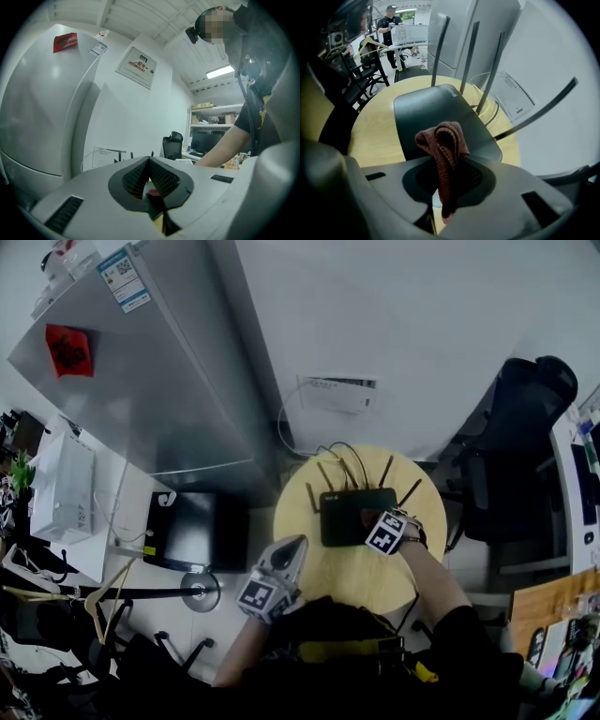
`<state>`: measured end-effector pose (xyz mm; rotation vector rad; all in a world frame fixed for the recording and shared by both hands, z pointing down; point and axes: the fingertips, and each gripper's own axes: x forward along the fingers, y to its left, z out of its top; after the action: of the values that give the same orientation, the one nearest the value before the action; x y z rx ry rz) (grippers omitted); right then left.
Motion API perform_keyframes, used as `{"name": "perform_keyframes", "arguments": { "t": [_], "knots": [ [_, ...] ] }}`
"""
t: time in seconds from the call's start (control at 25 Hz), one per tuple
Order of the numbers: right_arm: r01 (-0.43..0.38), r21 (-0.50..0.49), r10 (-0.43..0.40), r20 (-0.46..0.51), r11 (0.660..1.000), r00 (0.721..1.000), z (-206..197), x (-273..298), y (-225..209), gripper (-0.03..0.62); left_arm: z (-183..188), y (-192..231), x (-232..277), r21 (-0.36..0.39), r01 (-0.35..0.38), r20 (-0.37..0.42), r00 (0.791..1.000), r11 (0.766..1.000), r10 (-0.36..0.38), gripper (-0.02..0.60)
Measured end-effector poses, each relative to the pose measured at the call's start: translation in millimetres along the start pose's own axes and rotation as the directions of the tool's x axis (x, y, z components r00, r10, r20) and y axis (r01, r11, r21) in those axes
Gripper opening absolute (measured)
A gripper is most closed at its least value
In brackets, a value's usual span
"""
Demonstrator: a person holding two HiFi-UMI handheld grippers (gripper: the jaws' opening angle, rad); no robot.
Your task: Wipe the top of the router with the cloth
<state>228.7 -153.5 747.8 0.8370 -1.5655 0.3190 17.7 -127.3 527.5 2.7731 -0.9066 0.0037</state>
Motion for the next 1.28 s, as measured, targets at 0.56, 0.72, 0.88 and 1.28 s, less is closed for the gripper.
{"name": "perform_keyframes", "arguments": {
  "t": [0.56, 0.72, 0.88, 1.28],
  "knots": [
    [-0.010, -0.023, 0.011, 0.029, 1.000, 1.000, -26, -16, 42, 0.063, 6, -17, 13, 0.037, 0.128, -0.001, 0.992, 0.991, -0.128, -0.003],
    [-0.018, -0.029, 0.019, 0.016, 0.999, 1.000, -31, -19, 50, 0.062, 1, -20, 9, 0.040, 0.136, -0.017, 0.991, 0.990, -0.135, -0.003],
    [-0.023, -0.022, 0.023, 0.016, 0.999, 1.000, -34, -20, 55, 0.063, -1, -24, 5, 0.029, 0.133, -0.011, 0.991, 0.991, -0.133, -0.003],
    [-0.278, -0.123, 0.283, 0.031, 0.953, 0.959, -32, -29, 88, 0.060, 0, -15, -15, -0.007, 0.046, 0.008, 0.999, 0.999, -0.046, -0.003]
  ]
}}
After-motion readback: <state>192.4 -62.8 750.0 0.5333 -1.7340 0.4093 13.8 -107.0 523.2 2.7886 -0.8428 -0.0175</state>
